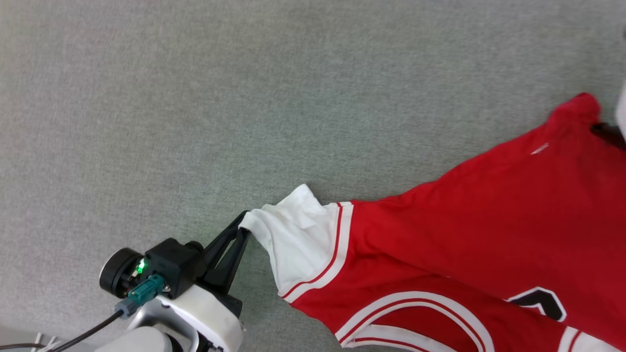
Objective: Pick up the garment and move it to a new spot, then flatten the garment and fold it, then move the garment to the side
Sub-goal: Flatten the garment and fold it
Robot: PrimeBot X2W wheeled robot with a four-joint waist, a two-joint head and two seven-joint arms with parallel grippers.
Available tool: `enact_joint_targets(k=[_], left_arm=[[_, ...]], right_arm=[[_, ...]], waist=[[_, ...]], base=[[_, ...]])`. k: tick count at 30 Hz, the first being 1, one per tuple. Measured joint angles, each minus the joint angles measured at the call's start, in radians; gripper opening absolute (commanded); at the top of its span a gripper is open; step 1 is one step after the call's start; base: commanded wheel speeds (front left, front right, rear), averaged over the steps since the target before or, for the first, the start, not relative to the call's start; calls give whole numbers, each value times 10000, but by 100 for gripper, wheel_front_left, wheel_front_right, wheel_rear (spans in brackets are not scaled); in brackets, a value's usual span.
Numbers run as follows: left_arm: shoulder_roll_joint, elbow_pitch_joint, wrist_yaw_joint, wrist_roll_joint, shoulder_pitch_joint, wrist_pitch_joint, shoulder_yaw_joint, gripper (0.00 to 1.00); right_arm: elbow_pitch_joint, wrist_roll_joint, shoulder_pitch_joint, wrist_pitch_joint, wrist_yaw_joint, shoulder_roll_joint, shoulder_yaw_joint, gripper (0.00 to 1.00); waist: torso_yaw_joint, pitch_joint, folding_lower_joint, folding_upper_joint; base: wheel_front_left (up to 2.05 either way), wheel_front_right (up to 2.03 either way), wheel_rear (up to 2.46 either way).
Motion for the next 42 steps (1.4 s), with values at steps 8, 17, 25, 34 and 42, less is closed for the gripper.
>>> enact_joint_targets(k=[8,17,25,34,42], left_arm=[[-290,284,-163,48,-291,-61,-35,0],[-299,546,-84,-146,-264,-303,255,0],[453,15,194,115,-679,-337,865,0],[771,-489,-259,566,-3515,487,1812,0],[180,694,-1356,765,-6884,1453,2347,0]], right_arm=[[1645,-495,-728,-280,0,464,1298,100],[1707,658,-898,-1973,0,391,2165,0],[863,1659,-1730,-4071,0,232,2027,0],[614,1239,-2893,-6721,0,593,1695,0],[1576,-405,-4408,-8232,0,1547,840,0]], waist=[[349,557,-1,0],[165,26,0,0],[-375,-883,0,0],[-1151,-1207,0,0],[-1532,-588,1,0]], base=[[0,0,0],[0,0,0],[0,0,0],[0,0,0],[0,0,0]])
